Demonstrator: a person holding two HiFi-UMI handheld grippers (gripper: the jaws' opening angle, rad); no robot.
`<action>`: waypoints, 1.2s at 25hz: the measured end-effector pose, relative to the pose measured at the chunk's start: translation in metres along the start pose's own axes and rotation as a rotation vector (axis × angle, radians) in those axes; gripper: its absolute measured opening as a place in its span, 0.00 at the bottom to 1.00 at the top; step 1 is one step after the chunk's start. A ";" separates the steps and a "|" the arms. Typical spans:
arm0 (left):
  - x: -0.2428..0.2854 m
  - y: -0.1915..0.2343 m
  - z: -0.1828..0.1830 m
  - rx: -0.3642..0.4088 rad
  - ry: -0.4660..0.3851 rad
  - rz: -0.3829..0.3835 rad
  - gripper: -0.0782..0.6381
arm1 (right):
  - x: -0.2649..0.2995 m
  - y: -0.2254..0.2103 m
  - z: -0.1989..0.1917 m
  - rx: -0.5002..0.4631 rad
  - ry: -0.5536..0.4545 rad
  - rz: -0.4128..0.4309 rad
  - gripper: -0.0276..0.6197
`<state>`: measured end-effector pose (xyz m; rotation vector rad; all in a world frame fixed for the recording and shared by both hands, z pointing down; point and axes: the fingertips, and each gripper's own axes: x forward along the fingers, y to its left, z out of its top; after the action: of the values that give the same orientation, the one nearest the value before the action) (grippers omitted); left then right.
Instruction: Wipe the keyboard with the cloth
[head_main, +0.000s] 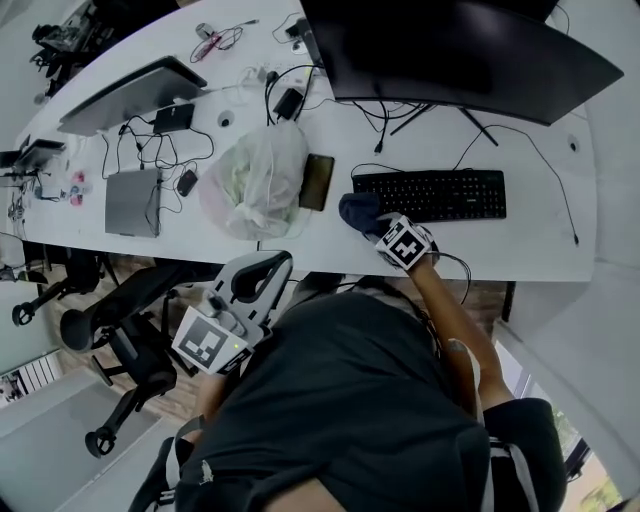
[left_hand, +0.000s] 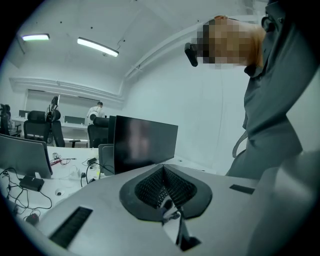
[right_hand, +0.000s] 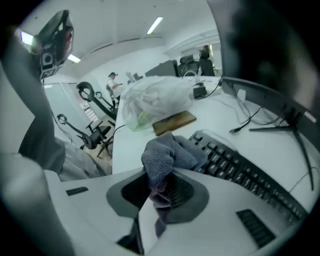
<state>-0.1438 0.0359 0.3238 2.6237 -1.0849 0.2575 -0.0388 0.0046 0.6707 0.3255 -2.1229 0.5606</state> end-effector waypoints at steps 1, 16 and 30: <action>0.002 0.000 -0.001 0.000 0.001 -0.007 0.12 | -0.006 -0.015 0.011 -0.018 -0.003 -0.038 0.15; -0.007 -0.008 -0.009 -0.011 0.011 -0.004 0.12 | -0.021 -0.087 -0.025 -0.119 0.052 -0.353 0.20; 0.009 -0.027 -0.005 0.019 0.017 -0.032 0.12 | 0.015 -0.073 0.031 -0.212 -0.059 -0.301 0.20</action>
<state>-0.1182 0.0500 0.3251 2.6480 -1.0396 0.2841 -0.0384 -0.0740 0.6874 0.5339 -2.1149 0.1513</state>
